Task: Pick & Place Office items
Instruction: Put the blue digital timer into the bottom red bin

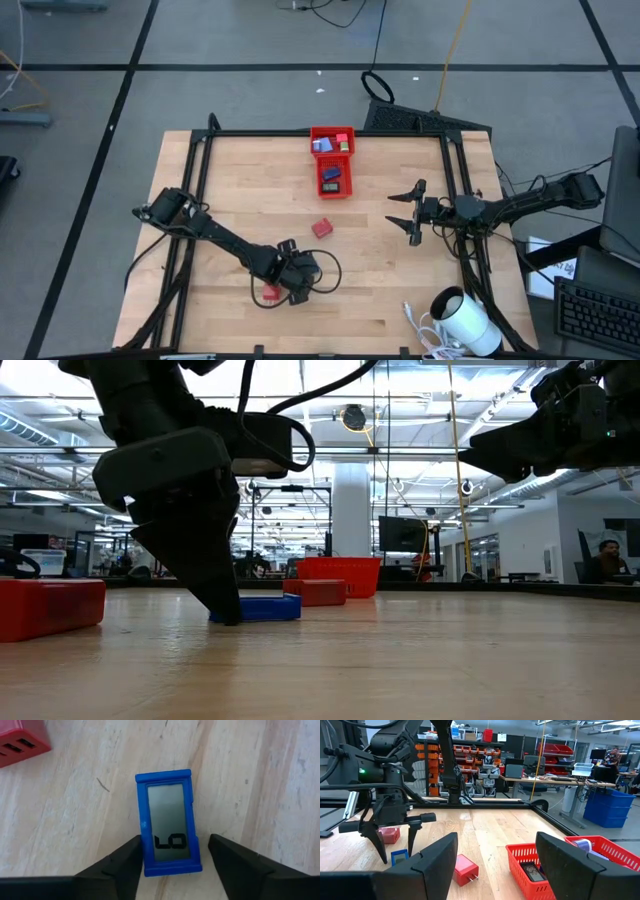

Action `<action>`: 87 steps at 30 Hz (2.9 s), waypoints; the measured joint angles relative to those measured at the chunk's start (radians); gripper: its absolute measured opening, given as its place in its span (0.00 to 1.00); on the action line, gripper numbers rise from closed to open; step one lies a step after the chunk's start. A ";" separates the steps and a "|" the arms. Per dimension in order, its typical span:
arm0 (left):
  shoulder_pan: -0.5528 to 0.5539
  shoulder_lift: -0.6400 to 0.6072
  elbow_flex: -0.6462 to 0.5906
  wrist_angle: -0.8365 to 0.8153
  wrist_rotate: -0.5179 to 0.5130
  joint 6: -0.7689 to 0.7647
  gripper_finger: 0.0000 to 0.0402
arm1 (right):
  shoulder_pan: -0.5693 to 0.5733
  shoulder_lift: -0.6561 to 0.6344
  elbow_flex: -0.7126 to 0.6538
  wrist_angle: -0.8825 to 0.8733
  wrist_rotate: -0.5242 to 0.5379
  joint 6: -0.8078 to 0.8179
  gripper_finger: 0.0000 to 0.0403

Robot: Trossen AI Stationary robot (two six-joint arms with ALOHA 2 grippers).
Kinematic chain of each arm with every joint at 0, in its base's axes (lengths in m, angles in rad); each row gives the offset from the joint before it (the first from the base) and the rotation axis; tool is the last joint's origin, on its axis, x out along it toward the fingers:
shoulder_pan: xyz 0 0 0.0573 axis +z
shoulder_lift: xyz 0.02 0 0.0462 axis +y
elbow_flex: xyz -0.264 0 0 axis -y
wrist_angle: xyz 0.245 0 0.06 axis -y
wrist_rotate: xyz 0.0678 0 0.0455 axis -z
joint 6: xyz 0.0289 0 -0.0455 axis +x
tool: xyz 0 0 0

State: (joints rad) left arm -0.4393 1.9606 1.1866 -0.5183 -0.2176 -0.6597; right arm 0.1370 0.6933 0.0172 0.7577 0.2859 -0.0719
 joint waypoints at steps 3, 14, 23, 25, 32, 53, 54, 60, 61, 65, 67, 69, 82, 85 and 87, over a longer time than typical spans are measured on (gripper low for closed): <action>-0.001 0.001 0.000 0.002 0.000 0.000 0.49 | 0.000 0.000 0.000 0.000 0.000 0.000 0.65; 0.000 0.001 0.001 0.001 0.002 0.001 0.42 | 0.000 0.000 0.000 0.000 0.000 0.000 0.65; 0.002 -0.009 0.000 0.006 0.002 0.035 0.38 | 0.000 0.000 0.000 0.000 0.000 0.000 0.65; 0.002 -0.025 -0.002 -0.003 -0.008 0.059 0.38 | 0.000 0.000 0.000 0.000 0.000 0.000 0.65; -0.005 -0.097 -0.004 -0.031 -0.131 0.108 0.38 | 0.000 0.000 0.000 -0.004 0.000 0.000 0.65; 0.083 -0.364 -0.344 0.250 -0.227 0.166 0.39 | 0.000 0.000 0.000 0.000 0.000 0.000 0.65; 0.090 -0.385 -0.376 0.288 -0.222 0.176 0.39 | 0.000 0.000 0.000 0.000 0.000 0.000 0.65; 0.144 -0.496 -0.539 0.523 -0.182 0.233 0.39 | 0.000 0.000 0.000 0.000 0.000 0.000 0.65; 0.154 -0.511 -0.565 0.574 -0.174 0.254 0.39 | 0.000 0.000 0.000 0.000 0.000 0.000 0.65; 0.203 -0.560 -0.656 0.798 -0.122 0.332 0.39 | 0.000 0.000 0.000 -0.006 0.000 0.000 0.65; 0.231 -0.574 -0.697 0.913 -0.091 0.367 0.39 | 0.000 0.002 0.000 0.000 0.000 0.000 0.65; 0.265 -0.572 -0.721 1.038 -0.054 0.398 0.39 | 0.000 0.002 0.000 -0.002 0.000 0.000 0.65; 0.459 -0.573 -0.729 1.331 -0.043 0.425 0.39 | 0.000 0.006 0.000 -0.001 0.000 0.000 0.65; 0.495 -0.573 -0.694 1.283 -0.044 0.382 0.39 | 0.000 0.006 0.000 -0.001 0.000 0.000 0.65; 0.514 -0.573 -0.653 1.207 -0.046 0.351 0.39 | 0.000 0.006 0.000 -0.002 0.000 0.000 0.65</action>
State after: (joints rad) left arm 0.0743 1.3880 0.5332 0.6882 -0.2636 -0.3089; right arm 0.1371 0.6998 0.0170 0.7559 0.2863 -0.0715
